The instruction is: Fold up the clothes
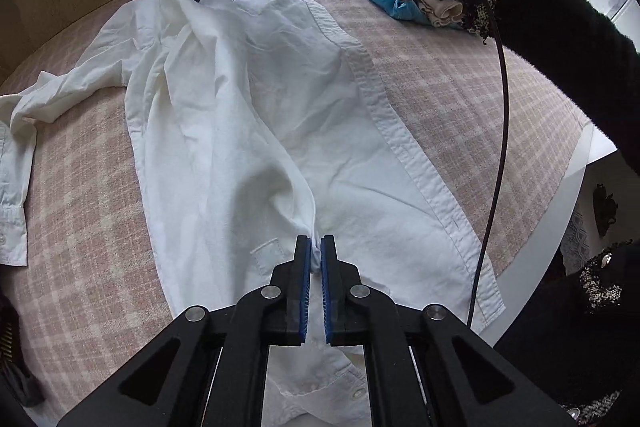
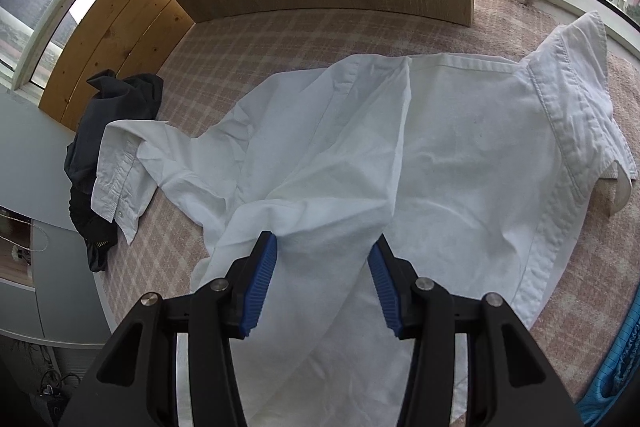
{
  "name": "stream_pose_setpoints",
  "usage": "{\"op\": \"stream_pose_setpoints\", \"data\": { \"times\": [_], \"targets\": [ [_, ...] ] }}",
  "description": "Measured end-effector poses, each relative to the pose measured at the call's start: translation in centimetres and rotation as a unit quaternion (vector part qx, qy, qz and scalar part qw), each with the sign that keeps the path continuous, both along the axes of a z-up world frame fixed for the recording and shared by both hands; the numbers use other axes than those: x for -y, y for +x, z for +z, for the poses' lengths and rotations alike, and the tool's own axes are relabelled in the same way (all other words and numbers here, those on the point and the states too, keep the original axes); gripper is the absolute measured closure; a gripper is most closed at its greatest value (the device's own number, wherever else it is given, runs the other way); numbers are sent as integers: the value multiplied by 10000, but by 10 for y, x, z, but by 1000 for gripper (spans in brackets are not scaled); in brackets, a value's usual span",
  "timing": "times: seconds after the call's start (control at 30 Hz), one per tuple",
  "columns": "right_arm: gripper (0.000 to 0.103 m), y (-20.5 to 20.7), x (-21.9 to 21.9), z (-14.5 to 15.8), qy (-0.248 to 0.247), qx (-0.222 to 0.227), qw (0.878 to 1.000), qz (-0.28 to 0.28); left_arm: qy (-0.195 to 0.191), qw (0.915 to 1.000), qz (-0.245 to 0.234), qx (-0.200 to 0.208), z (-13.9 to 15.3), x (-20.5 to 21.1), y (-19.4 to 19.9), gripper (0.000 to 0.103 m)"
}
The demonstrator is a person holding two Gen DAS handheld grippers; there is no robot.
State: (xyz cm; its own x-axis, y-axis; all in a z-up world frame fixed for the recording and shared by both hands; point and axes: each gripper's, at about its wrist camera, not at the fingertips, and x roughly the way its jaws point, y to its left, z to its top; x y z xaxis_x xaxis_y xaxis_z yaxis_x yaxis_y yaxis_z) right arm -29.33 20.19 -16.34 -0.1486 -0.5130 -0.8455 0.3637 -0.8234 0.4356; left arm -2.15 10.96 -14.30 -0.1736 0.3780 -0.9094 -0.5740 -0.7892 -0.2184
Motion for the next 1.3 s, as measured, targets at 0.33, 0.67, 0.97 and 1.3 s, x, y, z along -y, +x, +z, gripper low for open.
{"op": "stream_pose_setpoints", "data": {
  "times": [0.33,0.67,0.97,1.3],
  "targets": [
    [96,3,-8,7,864,-377,9955,48,158,9970,-750,68,-1,-39,15,94],
    [77,36,-49,31,674,-480,9965,-152,43,9999,-87,43,10,18,11,79],
    [75,131,-48,31,134,-156,9998,59,-520,9950,240,-821,-1,31,-110,79],
    [75,215,-31,-12,131,511,9984,183,-1167,9855,-503,-1124,-42,9,-163,79]
  ]
}}
